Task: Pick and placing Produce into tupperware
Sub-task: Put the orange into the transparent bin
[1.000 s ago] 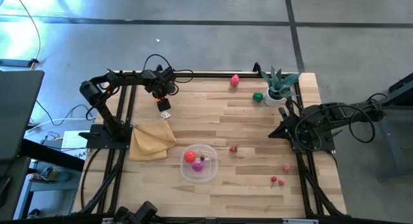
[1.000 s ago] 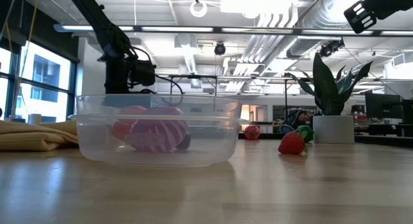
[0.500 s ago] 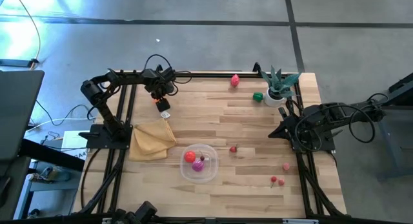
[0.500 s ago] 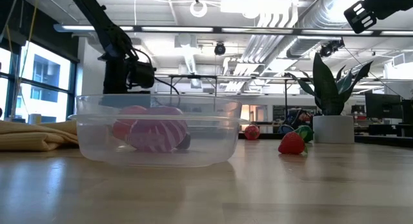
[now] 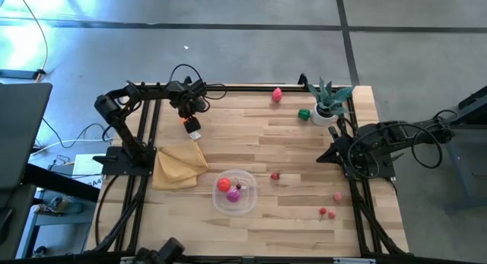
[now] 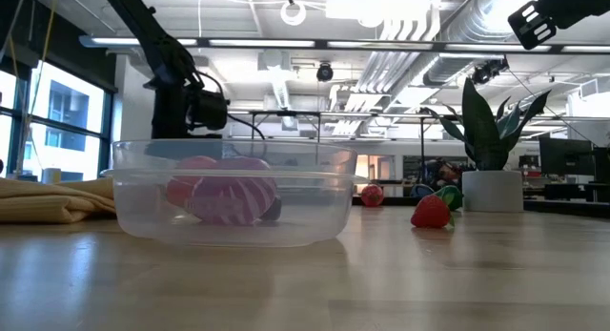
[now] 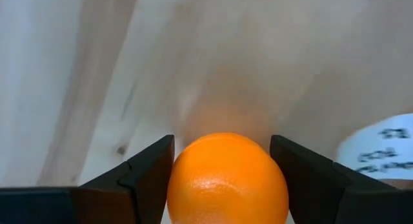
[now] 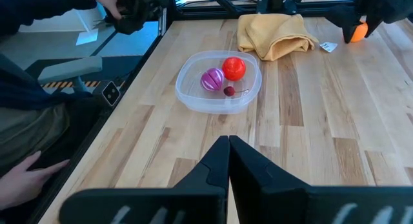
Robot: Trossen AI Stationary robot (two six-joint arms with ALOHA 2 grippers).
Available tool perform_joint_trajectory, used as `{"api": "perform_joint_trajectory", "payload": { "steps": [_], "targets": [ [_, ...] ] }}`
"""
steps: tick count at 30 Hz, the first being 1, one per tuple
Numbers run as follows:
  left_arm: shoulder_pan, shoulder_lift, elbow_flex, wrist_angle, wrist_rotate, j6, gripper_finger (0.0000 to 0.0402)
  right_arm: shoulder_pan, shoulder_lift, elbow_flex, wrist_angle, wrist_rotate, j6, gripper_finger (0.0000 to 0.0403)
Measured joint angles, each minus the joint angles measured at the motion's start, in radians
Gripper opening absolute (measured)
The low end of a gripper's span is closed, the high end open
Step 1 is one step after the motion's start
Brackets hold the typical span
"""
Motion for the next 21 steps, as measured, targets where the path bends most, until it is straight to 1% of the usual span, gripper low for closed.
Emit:
{"api": "perform_joint_trajectory", "payload": {
  "steps": [5, 9, 16, 21],
  "targets": [
    [0.000, -0.028, 0.000, 0.000, 0.058, 0.021, 0.0231, 0.000, 0.000, 0.000, 0.000, 0.000, 0.000, 0.0000],
    [0.000, -0.051, 0.000, 0.001, 0.134, 0.025, 0.0223, 0.000, 0.000, 0.000, 0.000, 0.000, 0.000, 0.0000],
    [-0.030, -0.102, 0.000, 0.038, 0.327, 0.039, 0.0239, 0.000, 0.000, 0.000, 0.000, 0.000, 0.000, 0.0000],
    [-0.103, -0.146, 0.002, 0.121, 0.470, 0.042, 0.0226, 0.000, 0.000, 0.000, 0.000, 0.000, 0.000, 0.0000]
  ]
}}
